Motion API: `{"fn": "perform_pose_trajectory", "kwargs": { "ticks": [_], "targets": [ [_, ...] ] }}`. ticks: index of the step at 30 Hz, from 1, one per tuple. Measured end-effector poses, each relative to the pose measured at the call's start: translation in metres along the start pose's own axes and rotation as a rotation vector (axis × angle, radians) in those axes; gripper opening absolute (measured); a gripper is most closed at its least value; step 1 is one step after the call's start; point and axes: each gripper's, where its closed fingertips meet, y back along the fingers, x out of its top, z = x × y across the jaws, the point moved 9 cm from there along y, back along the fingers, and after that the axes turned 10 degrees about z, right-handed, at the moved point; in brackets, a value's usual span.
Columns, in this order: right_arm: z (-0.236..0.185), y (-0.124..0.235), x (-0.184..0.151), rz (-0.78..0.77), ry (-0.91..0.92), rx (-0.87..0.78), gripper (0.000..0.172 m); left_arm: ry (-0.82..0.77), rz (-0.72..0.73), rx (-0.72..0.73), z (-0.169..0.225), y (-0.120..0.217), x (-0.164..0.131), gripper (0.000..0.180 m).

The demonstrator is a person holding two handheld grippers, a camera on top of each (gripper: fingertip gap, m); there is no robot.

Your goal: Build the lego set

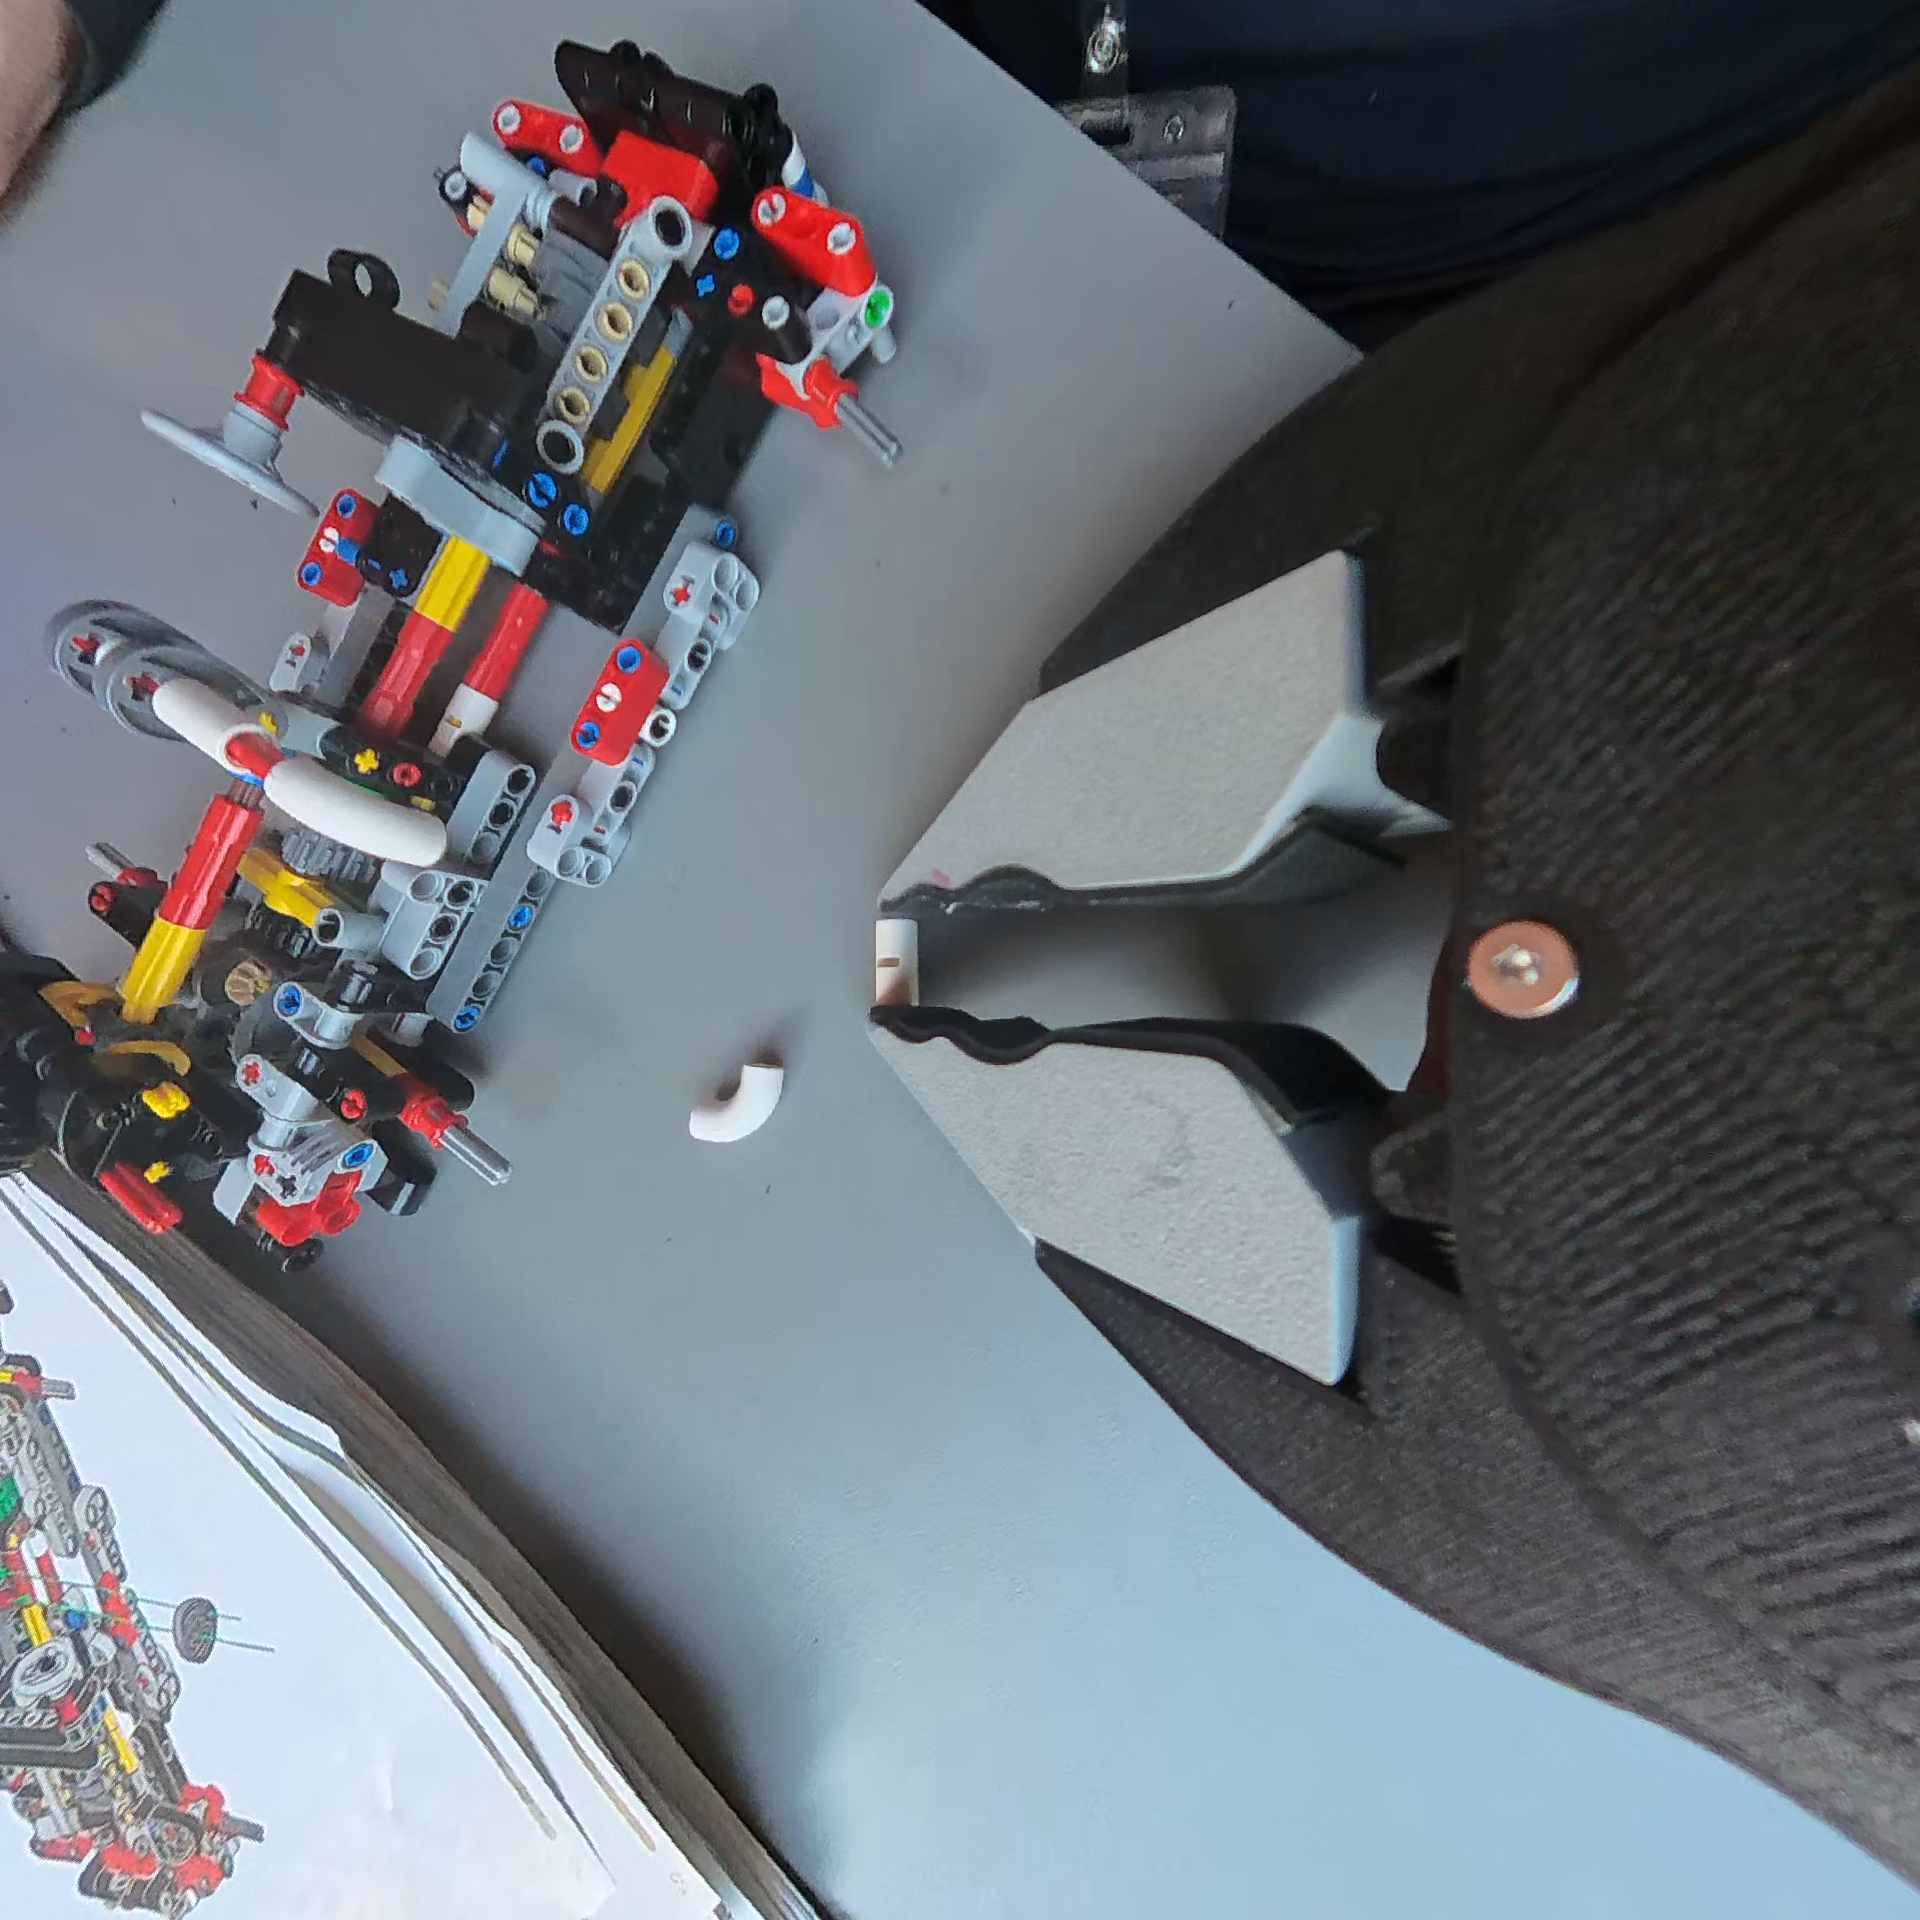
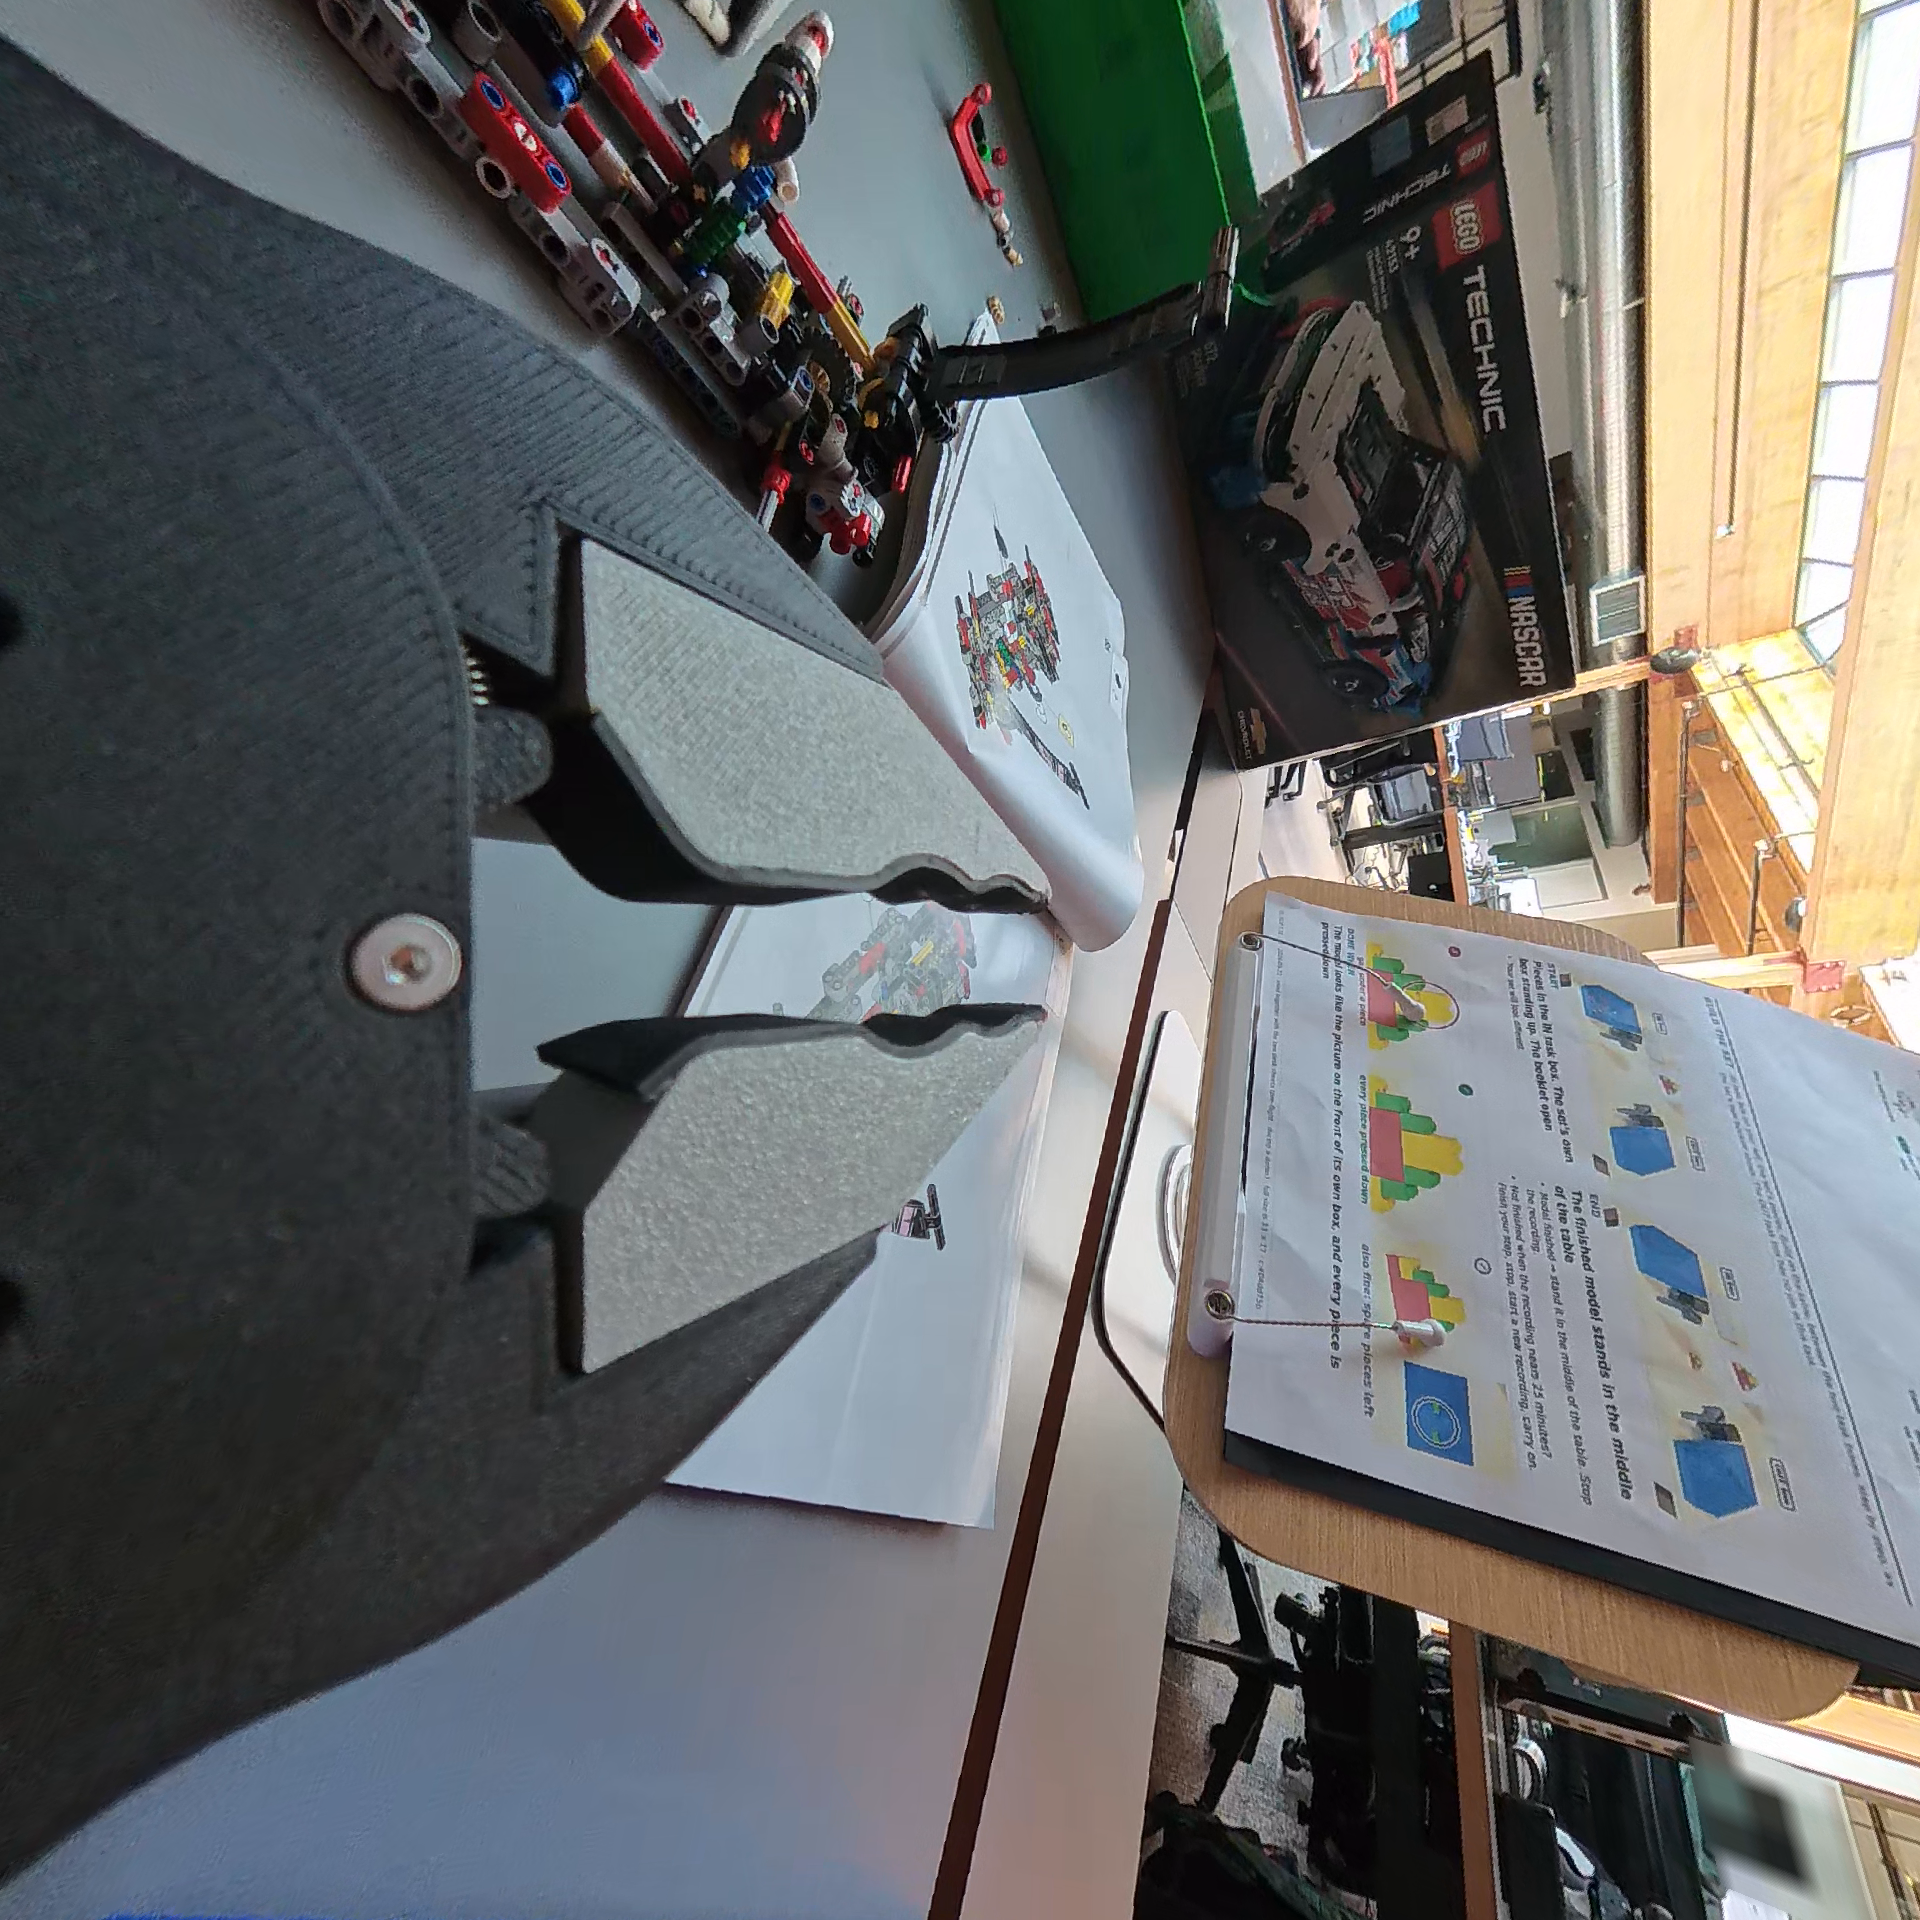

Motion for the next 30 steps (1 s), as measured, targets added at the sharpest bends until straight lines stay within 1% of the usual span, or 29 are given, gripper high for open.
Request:
{"fn": "perform_pose_trajectory", "kwargs": {
  "ticks": [4, 7, 11, 14, 18, 19, 21, 23, 26, 28, 30],
  "targets": [
    [0.000, 0.000, 0.000, -0.002, 0.001, 0.002, 0.014, 0.002, 0.000, 0.018, -0.002, 0.000, 0.000, 0.014],
    [0.000, 0.000, -0.002, -0.010, 0.001, -0.002, 0.014, -0.014, -0.002, 0.084, -0.016, 0.004, -0.001, 0.014],
    [0.002, 0.000, -0.004, -0.022, 0.004, -0.011, 0.014, -0.010, -0.003, 0.062, -0.030, 0.006, -0.001, 0.014],
    [0.002, 0.000, -0.006, -0.038, 0.020, -0.018, 0.014, -0.069, -0.006, 0.037, -0.031, 0.002, 0.002, 0.019],
    [0.002, -0.002, -0.008, -0.056, 0.032, -0.031, 0.013, -0.061, -0.006, -0.020, -0.034, 0.001, 0.003, 0.032],
    [0.002, -0.002, -0.008, -0.058, 0.035, -0.033, 0.013, -0.068, -0.007, -0.026, -0.035, 0.002, 0.003, 0.032],
    [0.001, -0.003, -0.008, -0.060, 0.043, -0.040, 0.012, -0.102, -0.010, -0.029, -0.036, 0.003, 0.002, 0.034],
    [0.001, -0.003, -0.009, -0.065, 0.055, -0.046, 0.012, -0.123, -0.009, -0.021, -0.039, 0.004, 0.002, 0.042],
    [-0.001, -0.004, -0.009, -0.074, 0.076, -0.039, 0.012, -0.145, -0.016, -0.015, -0.045, 0.010, 0.001, 0.049],
    [-0.004, -0.005, -0.010, -0.076, 0.091, -0.008, 0.013, -0.133, -0.008, 0.006, -0.052, 0.018, 0.004, 0.048],
    [-0.009, -0.006, -0.010, -0.072, 0.099, 0.048, 0.015, -0.114, 0.023, -0.020, -0.052, 0.025, 0.012, 0.045]
  ]
}}
